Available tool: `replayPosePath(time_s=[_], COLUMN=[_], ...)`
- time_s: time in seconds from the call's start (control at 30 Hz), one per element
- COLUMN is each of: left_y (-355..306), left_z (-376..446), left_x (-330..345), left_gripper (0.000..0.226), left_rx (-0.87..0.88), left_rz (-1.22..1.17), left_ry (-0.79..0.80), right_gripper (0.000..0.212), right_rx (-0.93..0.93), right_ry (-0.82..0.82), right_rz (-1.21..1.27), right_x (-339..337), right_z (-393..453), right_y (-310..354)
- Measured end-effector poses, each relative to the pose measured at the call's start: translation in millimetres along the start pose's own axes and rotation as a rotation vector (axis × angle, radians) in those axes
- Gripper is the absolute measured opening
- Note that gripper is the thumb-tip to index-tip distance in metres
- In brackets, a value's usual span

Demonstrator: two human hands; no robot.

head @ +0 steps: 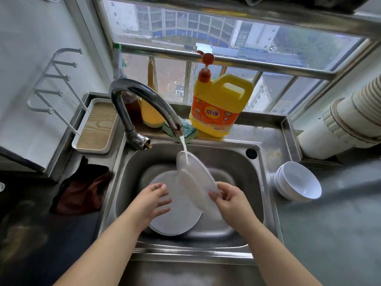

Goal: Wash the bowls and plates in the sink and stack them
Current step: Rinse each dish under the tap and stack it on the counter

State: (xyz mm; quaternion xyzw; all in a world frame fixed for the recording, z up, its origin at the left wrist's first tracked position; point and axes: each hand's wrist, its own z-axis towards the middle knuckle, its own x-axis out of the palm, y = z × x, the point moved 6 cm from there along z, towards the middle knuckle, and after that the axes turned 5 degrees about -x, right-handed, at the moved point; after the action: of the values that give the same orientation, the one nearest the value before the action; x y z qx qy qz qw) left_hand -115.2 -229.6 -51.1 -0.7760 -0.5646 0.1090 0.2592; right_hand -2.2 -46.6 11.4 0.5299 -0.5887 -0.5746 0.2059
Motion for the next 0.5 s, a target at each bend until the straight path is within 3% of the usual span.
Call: replayPosePath(time_s=[0.1, 0.17, 0.33, 0.5], left_y=[-11, -14, -9, 1], left_z=[-7, -8, -5, -4], left_x=[16, 17, 7, 7], left_gripper=[0.039, 0.044, 0.023, 0.030], left_rx=[-0.053, -0.078, -0.068, 0.005], left_rz=[-0.061, -0.036, 0.042, -0.020], left_ry=[0.055, 0.061, 0.017, 0.056], right_gripper=[0.013, 0.018, 0.049, 0.044], right_rx=[-0.344, -0.556, -0.740, -0.659], right_ry=[0.002, 0.041, 0.052, -0.048], right_rz=[-0.598, -0.852, -0.909, -0.932], right_x=[9, 21, 22, 10], right_z=[-5, -12, -28, -26], right_y=[13, 18, 8, -23])
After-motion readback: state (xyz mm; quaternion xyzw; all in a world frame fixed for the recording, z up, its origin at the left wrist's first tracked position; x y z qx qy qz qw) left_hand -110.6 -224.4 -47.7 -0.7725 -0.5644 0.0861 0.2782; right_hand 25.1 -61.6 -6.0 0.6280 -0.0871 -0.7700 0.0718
